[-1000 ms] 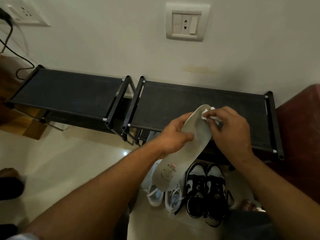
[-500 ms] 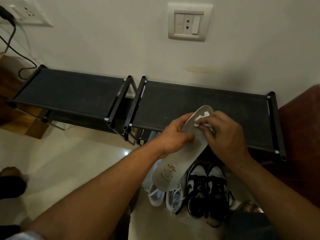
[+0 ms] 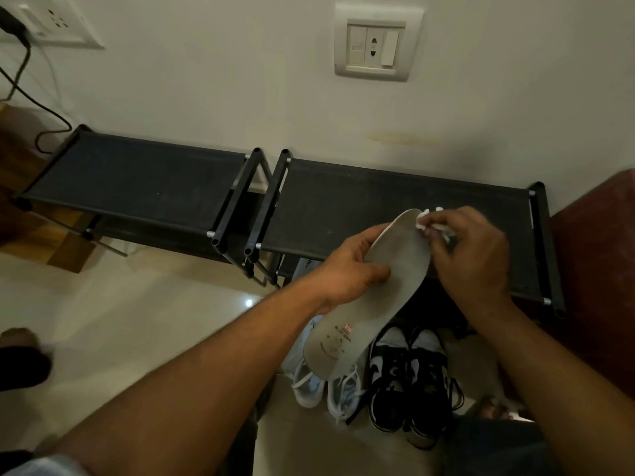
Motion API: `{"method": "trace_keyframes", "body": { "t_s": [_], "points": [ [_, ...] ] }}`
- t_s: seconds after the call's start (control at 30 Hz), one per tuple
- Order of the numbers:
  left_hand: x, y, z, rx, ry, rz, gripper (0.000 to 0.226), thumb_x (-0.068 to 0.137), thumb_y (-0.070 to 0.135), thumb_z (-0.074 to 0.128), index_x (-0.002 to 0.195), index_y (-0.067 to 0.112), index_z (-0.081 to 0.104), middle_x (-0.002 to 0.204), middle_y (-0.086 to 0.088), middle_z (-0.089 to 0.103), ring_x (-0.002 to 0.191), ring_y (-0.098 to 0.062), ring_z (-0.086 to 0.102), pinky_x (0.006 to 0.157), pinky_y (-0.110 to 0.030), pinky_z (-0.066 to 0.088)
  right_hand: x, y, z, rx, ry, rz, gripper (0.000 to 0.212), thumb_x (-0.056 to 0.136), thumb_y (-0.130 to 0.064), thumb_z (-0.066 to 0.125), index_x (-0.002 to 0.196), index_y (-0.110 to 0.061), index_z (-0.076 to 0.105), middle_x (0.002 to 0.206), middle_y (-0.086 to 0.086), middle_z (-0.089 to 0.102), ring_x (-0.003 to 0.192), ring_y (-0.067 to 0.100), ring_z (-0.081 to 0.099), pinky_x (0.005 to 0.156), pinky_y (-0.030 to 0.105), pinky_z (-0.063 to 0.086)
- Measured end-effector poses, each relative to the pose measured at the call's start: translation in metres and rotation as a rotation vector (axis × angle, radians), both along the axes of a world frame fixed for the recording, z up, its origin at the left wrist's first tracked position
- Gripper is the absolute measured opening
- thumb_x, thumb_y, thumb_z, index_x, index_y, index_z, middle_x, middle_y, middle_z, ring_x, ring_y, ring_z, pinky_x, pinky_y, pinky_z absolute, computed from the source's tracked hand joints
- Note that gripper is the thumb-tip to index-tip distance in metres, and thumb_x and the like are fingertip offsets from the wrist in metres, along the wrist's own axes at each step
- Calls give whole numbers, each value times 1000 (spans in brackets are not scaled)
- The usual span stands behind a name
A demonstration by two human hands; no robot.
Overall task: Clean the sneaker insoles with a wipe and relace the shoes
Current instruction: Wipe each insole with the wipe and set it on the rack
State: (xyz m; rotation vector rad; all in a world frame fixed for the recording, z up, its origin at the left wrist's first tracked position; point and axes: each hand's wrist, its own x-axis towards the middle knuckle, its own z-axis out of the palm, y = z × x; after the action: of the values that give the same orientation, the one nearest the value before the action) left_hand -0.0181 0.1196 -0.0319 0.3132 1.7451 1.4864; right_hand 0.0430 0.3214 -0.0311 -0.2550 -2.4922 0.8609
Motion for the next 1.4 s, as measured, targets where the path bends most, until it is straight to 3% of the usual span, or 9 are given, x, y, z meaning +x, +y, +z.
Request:
{"method": "trace_keyframes", "body": {
  "t_s": [0.13,0.3,0.43,0.6,0.77,0.9,1.03,1.3,1.4],
  "points": [
    [1,-2,-1,-19,18,6,71,96,-8,57,152,36,53,123,-9,72,109,-22,72,92,-42,61,7,-20,-8,72,-42,218,15,93,-11,75,105,-18,77,104,-2,68,94,15,65,79,30,55],
    [0,0,-1,-7,-15,-29,74,96,-7,57,155,36,49,129,-9,72,114,-26,73,94,-44,61,-2,-2,-1,15,-7,6,15,93,-12,74,104,-22,74,105,-3,69,96,15,67,81,35,56],
    [0,-1,-2,-11,-3,13,72,96,-8,57,152,35,53,123,-9,73,108,-21,72,90,-39,59,7,-20,-8,82,-34,245,15,93,-11,74,106,-18,77,105,-1,70,94,15,66,80,32,55],
    [2,1,-1,13,-35,-30,74,95,-8,57,154,36,51,127,-12,73,113,-27,73,90,-43,61,-2,-4,-1,10,-7,-11,14,93,-13,74,102,-24,75,102,-3,69,94,16,66,79,26,50],
    [0,-2,-2,7,-15,-10,69,94,-8,58,150,33,55,125,-15,72,115,-33,71,100,-52,59,10,-32,-4,115,-20,324,18,91,-7,75,105,-19,77,105,-4,68,92,12,64,79,26,52],
    [0,0,1,9,-26,-58,72,98,-11,55,155,33,51,123,-11,74,105,-22,74,88,-39,62,-3,-6,1,23,4,14,17,91,-9,74,100,-23,75,101,-5,68,93,13,65,78,27,51],
    [0,-1,2,-4,-14,-9,69,97,-9,56,151,33,55,115,-9,74,101,-21,72,86,-38,60,7,-22,-5,118,-19,222,14,93,-11,74,104,-19,77,101,-2,67,89,13,64,74,28,52],
    [-6,-3,1,-4,-6,108,71,92,-13,58,149,31,58,119,-9,75,105,-22,72,88,-38,59,12,-23,-7,129,-47,265,14,92,-11,75,104,-18,78,101,-4,68,89,13,64,76,31,54],
    [-5,0,0,-17,-5,95,72,92,-10,58,148,36,58,122,-8,75,110,-25,72,90,-41,61,7,-7,-3,20,-62,113,14,92,-12,75,102,-22,77,100,-5,68,89,11,65,76,36,57]
  ]
}}
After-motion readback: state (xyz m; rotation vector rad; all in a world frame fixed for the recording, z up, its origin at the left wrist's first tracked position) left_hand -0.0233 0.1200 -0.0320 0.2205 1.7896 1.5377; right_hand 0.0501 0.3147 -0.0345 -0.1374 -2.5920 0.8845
